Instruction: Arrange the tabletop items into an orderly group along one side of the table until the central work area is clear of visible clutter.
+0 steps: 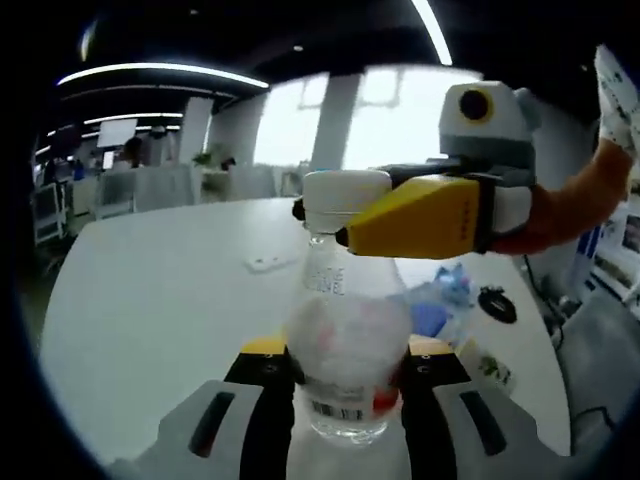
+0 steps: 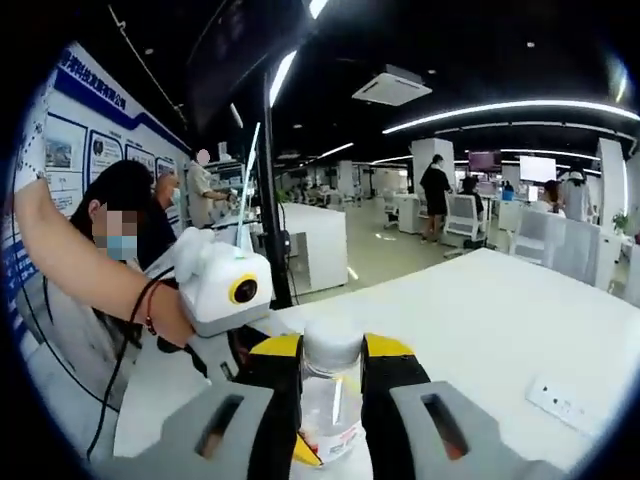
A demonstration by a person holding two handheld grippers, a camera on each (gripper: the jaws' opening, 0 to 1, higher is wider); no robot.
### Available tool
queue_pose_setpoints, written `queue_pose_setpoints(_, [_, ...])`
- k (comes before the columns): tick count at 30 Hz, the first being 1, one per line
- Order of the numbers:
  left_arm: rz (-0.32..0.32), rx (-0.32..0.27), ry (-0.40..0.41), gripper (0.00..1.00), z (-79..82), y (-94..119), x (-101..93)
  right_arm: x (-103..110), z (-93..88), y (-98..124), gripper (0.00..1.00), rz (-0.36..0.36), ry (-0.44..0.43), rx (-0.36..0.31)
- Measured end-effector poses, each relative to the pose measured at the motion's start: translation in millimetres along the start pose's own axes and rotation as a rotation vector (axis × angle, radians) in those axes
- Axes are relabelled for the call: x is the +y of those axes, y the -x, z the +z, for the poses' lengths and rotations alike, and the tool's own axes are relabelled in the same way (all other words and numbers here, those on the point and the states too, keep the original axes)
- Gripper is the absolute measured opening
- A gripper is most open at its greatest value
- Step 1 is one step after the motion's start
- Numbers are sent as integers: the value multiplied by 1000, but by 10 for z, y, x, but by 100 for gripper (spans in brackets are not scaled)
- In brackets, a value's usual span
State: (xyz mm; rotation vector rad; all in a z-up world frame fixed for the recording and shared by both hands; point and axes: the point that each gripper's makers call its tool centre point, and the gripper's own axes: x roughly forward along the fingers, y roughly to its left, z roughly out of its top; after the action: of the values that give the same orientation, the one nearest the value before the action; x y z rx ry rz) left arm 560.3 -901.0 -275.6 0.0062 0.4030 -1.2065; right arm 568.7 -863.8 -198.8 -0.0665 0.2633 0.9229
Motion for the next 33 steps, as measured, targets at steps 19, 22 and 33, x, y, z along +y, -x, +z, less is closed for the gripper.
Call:
queue_pose_setpoints(19, [3,7,-28,37,-71,11,-39,96,-65,37,19,-3,76,16])
queue_pose_setpoints(22, [-3,18,-30,37,-102,8,-50,108,-93,41,19,-3,81,24])
queue_pose_setpoints(33, [-30,19,-40,37,-127,-2,-92,149,-126,75,19,-29,132,41])
